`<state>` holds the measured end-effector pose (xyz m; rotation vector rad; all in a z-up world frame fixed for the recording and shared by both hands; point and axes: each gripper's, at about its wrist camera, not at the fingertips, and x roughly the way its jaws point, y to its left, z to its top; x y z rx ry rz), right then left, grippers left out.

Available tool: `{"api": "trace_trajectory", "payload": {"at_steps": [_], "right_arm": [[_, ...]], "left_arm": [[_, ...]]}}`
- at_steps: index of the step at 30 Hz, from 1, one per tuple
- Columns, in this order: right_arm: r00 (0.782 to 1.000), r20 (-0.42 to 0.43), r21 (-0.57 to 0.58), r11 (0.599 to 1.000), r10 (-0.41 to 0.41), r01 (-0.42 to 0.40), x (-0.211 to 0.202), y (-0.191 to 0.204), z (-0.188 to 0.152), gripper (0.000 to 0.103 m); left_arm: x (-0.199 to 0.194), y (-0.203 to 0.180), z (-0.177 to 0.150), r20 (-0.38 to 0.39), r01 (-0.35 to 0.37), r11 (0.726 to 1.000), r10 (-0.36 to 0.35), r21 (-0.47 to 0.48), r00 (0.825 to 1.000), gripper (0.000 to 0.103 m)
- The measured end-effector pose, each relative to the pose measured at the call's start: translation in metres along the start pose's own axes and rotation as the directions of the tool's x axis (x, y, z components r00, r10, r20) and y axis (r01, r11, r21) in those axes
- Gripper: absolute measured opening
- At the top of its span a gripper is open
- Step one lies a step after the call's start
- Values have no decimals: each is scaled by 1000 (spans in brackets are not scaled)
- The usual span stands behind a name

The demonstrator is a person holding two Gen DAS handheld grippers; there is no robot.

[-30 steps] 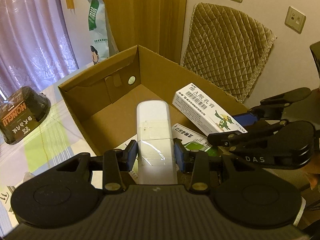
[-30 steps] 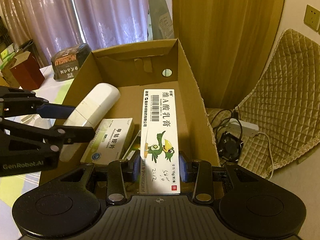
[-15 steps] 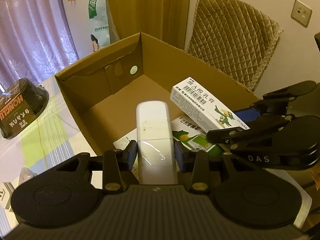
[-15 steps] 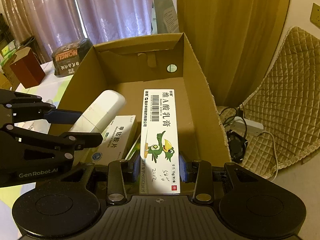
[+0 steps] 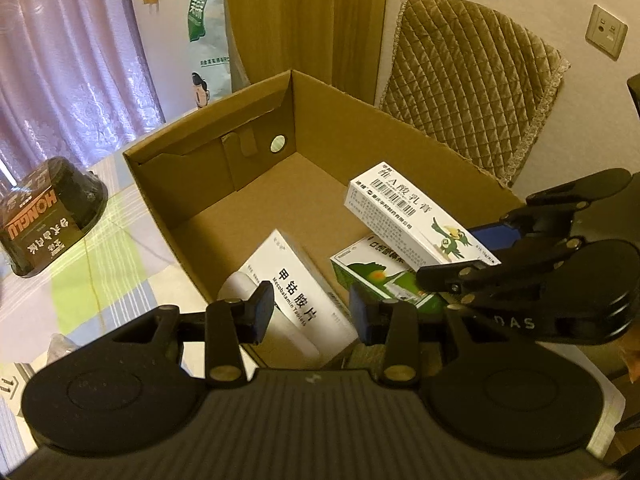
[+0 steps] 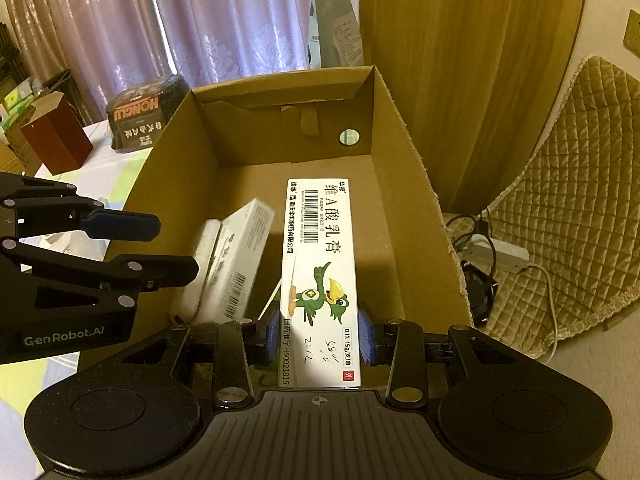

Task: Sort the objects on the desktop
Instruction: 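Lower the stick with the left tool while the right lowers the ointment box into the box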

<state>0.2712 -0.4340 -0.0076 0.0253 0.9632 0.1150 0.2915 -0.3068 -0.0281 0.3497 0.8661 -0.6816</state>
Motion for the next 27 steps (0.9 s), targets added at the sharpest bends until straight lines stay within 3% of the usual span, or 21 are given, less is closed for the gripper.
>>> {"api": "trace_trajectory", "payload": {"at_steps": [27], "right_arm": [[1000,12,4,1000,-9,9,-3,5,2,38]], "left_arm": [[-19,14,-4,22,-21,999,22,-39,1000,36]]}}
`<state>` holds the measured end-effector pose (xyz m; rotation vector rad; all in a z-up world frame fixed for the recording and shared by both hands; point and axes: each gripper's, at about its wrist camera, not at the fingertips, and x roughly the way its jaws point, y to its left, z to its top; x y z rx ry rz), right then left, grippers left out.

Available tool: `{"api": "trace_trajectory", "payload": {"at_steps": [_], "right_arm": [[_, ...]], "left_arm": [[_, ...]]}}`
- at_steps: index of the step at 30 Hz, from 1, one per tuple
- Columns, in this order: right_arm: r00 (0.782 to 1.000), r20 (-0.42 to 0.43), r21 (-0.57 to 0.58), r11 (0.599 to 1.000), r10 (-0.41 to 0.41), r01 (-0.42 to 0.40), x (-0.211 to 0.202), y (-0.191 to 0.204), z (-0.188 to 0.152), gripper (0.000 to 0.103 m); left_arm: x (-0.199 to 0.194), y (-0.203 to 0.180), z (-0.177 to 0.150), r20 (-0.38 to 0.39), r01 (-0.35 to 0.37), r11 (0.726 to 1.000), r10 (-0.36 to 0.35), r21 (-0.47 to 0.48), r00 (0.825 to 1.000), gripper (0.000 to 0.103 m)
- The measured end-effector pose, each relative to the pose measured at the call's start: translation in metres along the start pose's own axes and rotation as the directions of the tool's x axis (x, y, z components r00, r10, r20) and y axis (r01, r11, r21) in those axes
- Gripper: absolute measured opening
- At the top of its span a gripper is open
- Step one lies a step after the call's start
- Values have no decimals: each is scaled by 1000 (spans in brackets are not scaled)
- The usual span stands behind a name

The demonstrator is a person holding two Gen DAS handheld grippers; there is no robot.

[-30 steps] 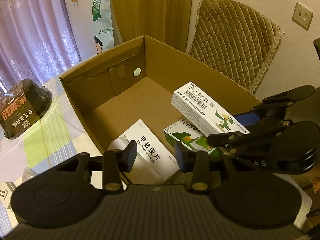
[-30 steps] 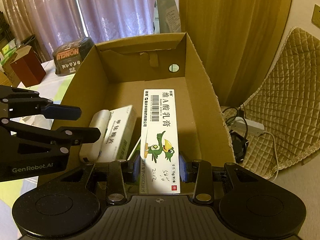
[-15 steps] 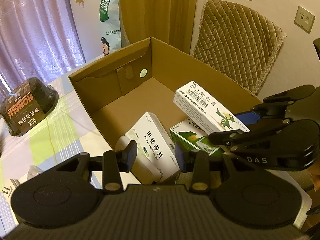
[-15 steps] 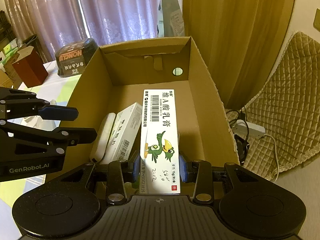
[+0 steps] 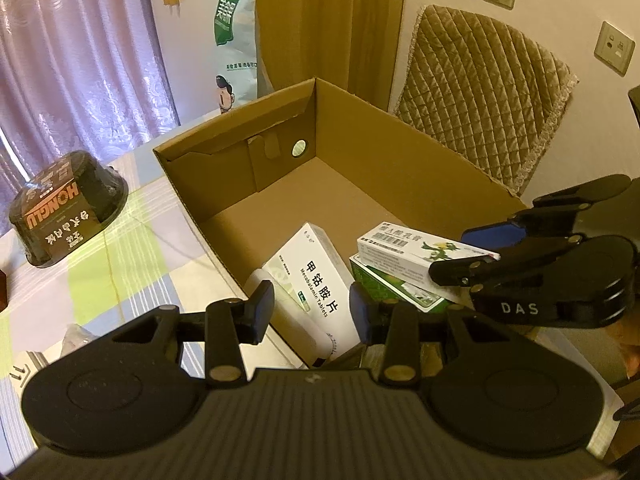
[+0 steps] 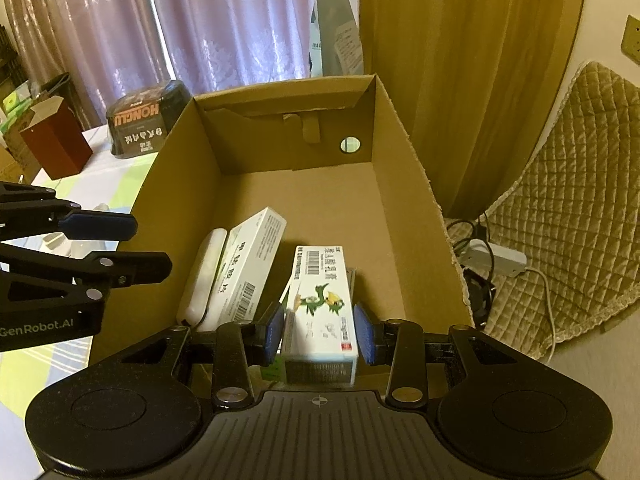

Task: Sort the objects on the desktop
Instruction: 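Lower the stick with the left tool while the right lowers the ointment box into the box, then open both tools to release the items into the cardboard box, then move both tools back over the remaining table items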

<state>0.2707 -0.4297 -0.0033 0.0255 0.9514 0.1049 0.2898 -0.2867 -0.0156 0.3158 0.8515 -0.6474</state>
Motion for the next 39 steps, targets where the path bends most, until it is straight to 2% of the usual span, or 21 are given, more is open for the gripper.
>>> {"api": "trace_trajectory", "payload": {"at_steps": [21,34,35,36,37,39], "right_arm": [[1000,26,-19,1000,-11,12,-44,20,-5,38],[998,66,-31,999,24,-22,-83,54,-14,39],[997,69,-33,999,28,-25,-86,58,-16,47],[997,76,-36,999,30,-28,-90,62,-18,61],[996,87,-41,999,28,-25,-94,66,-19,88],[993,116,-72,997,33,-24,-104,78,-25,90]], "left_arm": [[-54,13,-19,24,-32,999,33,-30,999,41],[-110,38,-67,21,-81,993,83,-89,996,45],[-115,40,-72,19,-86,992,88,-94,996,45],[-120,43,-79,17,-91,991,93,-99,995,46],[-124,45,-85,15,-97,990,99,-105,995,47],[-133,49,-101,5,-110,987,111,-115,994,49]]}}
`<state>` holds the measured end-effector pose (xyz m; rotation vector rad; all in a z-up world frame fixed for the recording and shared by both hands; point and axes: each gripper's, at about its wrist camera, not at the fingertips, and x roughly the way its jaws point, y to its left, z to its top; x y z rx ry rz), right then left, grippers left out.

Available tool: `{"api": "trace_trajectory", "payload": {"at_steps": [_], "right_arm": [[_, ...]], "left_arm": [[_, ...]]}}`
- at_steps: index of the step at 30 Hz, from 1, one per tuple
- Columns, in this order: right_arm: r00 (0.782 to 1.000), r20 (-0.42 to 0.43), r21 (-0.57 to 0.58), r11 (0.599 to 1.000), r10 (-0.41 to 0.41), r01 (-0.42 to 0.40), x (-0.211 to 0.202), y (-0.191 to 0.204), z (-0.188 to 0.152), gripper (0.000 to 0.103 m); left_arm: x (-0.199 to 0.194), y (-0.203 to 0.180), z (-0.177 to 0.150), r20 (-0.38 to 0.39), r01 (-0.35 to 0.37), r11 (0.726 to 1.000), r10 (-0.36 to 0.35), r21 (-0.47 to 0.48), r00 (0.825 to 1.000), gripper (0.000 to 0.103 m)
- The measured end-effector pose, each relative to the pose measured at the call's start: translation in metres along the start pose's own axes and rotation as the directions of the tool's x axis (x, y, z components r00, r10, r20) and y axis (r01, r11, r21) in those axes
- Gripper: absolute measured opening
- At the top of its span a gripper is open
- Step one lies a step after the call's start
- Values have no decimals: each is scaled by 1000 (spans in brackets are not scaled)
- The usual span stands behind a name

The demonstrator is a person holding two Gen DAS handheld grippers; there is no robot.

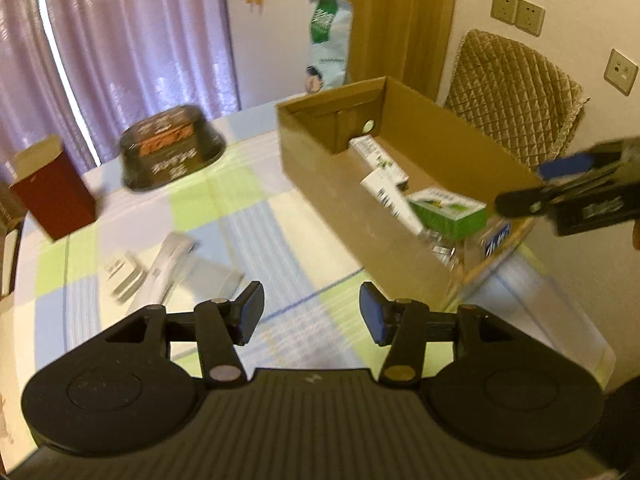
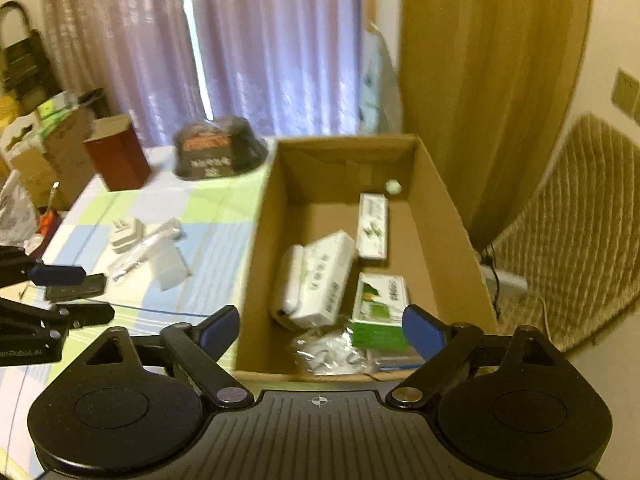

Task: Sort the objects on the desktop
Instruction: 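Move both tools back over the remaining table items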

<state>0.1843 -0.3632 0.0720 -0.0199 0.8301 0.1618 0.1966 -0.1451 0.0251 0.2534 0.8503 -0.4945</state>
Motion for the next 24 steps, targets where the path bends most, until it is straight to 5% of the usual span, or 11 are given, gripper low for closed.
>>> {"api": "trace_trajectory", "payload": {"at_steps": [11,16,24], "right_arm": [[995,-23,-64,993,94,-96,-9,65,-25,90],[990,-50,-98,986,131,-135,0,93,-33,90],[982,-86,-136,974,169,-179,18,125,-38,90]], "left_arm": [[-43,50,-81,-62,-92,992,86,-87,994,60],[-58,76,-105,-79,-136,983,127,-120,989,79],[-67,109,-125,-90,-184,972,172,-146,981,95]]}}
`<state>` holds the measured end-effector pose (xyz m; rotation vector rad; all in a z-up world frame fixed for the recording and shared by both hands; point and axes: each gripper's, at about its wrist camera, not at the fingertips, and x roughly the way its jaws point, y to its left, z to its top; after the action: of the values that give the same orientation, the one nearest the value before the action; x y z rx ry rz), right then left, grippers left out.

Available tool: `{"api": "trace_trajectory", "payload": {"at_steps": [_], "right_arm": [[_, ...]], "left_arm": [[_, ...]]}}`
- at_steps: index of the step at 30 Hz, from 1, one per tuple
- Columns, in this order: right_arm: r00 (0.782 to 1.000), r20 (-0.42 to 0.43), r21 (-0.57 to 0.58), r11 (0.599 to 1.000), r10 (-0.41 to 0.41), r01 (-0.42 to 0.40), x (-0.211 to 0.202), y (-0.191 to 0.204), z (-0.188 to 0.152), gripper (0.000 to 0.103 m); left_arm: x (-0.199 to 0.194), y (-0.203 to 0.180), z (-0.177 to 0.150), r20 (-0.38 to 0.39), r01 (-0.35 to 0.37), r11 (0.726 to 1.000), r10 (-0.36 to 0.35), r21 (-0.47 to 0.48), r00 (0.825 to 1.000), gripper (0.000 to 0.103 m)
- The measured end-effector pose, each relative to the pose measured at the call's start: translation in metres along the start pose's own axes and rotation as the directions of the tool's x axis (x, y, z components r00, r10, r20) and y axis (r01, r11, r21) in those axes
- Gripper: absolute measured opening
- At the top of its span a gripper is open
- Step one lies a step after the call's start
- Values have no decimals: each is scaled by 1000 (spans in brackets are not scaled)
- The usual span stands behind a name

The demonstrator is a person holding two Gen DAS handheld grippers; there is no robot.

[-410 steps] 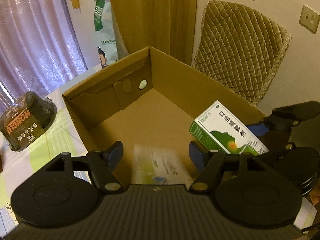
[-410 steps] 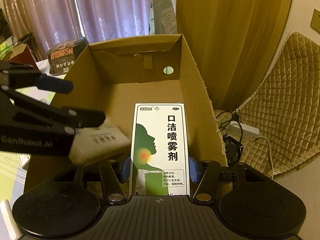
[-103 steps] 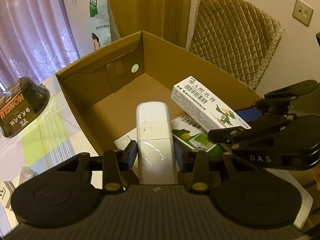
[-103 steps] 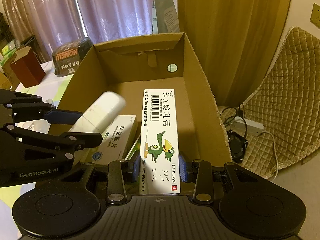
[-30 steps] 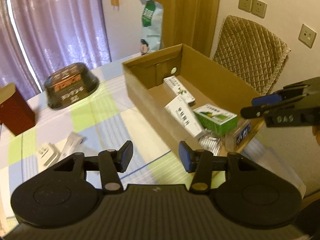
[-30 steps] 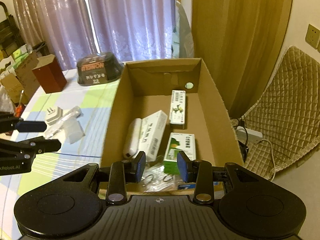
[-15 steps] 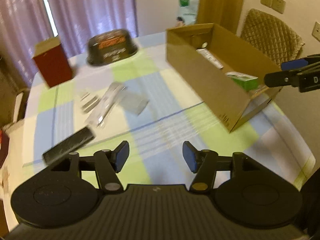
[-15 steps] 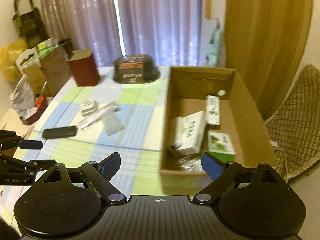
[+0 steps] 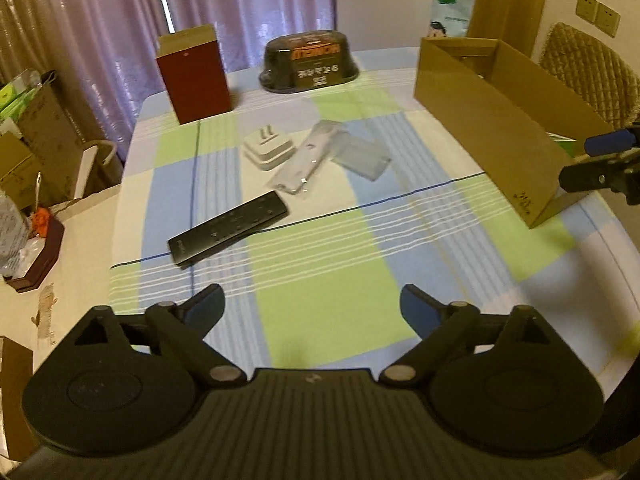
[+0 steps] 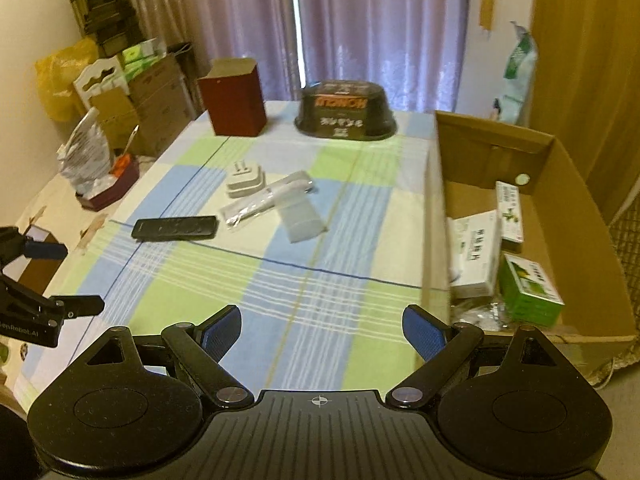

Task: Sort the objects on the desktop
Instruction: 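Move both tools back over the remaining table items, then grasp the black remote with the left tool while the right grasps the clear cup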

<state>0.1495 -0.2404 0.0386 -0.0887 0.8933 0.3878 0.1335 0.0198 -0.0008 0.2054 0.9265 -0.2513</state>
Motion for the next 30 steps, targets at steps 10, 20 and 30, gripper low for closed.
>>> {"api": "trace_trajectory", "payload": {"at_steps": [10,20,30], "right_arm": [[999,-34,-41,999,23,-24,27,15,3,90],[997,-58,-70,997,42,-46,82,17,20,90],[996,-71,-62,997,48,-52,138,5,37,90]], "left_arm": [[18,20,0,-18,-8,1000,9,19,1000,101],[62,48,12,10,12,981,-14,192,1000,101],[121,74,31,-10,59,935,-59,350,998,95]]}}
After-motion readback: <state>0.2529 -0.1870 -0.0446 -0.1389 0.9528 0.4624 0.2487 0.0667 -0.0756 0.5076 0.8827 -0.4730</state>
